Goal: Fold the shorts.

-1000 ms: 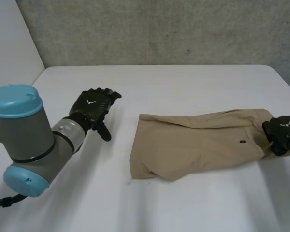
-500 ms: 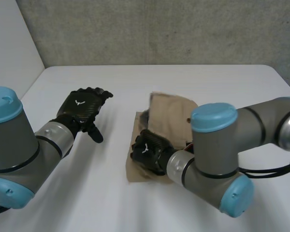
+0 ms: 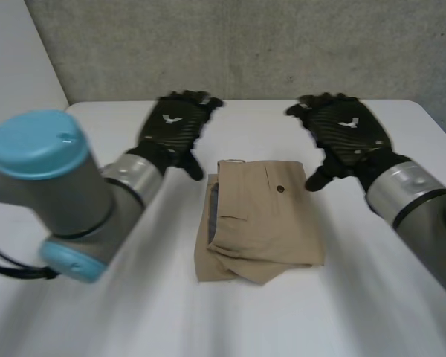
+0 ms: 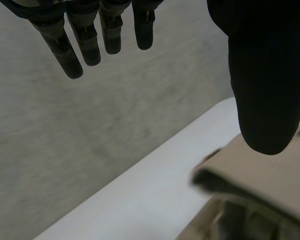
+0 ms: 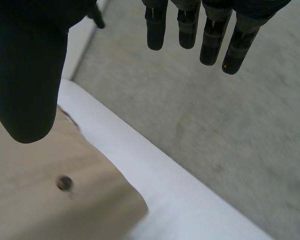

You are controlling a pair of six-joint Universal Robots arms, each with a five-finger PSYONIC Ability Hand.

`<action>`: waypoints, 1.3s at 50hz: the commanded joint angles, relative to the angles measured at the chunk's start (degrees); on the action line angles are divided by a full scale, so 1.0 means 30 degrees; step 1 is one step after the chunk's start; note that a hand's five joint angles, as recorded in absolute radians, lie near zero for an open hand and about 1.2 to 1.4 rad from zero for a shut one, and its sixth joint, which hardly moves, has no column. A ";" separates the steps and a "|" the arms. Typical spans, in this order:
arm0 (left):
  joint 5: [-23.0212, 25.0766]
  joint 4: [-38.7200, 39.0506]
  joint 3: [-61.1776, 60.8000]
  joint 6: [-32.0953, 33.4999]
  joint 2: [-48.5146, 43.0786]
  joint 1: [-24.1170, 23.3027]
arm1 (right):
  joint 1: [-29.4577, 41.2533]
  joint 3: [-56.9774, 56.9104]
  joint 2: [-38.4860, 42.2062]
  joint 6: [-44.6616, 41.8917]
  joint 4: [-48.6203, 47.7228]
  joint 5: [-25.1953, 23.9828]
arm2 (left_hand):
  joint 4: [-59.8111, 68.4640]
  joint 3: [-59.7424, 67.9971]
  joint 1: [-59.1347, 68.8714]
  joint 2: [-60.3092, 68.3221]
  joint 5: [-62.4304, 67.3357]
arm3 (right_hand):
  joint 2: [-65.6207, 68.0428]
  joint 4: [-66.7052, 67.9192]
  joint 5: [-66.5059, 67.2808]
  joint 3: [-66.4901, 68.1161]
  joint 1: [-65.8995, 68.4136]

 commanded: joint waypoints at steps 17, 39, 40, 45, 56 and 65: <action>-0.1757 -0.6413 0.7150 -0.2648 -0.7594 -0.1927 | -0.0477 -0.4413 0.7142 0.1710 0.4130 -0.0086 | 0.3081 0.2974 0.3133 0.3124 0.2847 | -0.0695 -0.0996 -0.1289 -0.0683 -0.0452; -0.2346 -0.7293 0.4161 0.0429 -0.6188 -0.1252 | 0.0990 -0.6905 1.0484 -0.0985 0.6416 0.1641 | 0.1568 0.1461 0.1620 0.1611 0.1334 | -0.0695 -0.0996 -0.1289 -0.0683 -0.0452; -0.2346 -0.7293 0.4132 0.0429 -0.6013 -0.1281 | 0.0990 -0.6905 1.0280 -0.0985 0.6416 0.1671 | 0.1400 0.1293 0.1452 0.1443 0.1166 | -0.0695 -0.0996 -0.1289 -0.0683 -0.0452; -0.2288 -0.7205 0.3926 0.0400 -0.4345 -0.1281 | 0.0785 -0.6847 0.8143 -0.0751 0.6153 0.1701 | 0.0727 0.0620 0.0779 0.0769 0.0492 | -0.0695 -0.0996 -0.1289 -0.0683 -0.0452; -0.2493 -0.7380 0.3605 -0.0535 0.1280 0.1147 | 0.0464 -0.5822 0.2140 -0.0195 0.3839 0.5062 | -0.0228 -0.0334 -0.0176 -0.0185 -0.0462 | -0.0695 -0.0996 -0.1289 -0.0683 -0.0452; -0.2317 -0.8962 0.1029 -0.4024 0.5411 0.4284 | -0.1206 -0.4973 -0.0208 -0.0311 0.4453 0.7063 | -0.0172 -0.0278 -0.0120 -0.0129 -0.0406 | -0.0695 -0.0996 -0.1289 -0.0683 -0.0452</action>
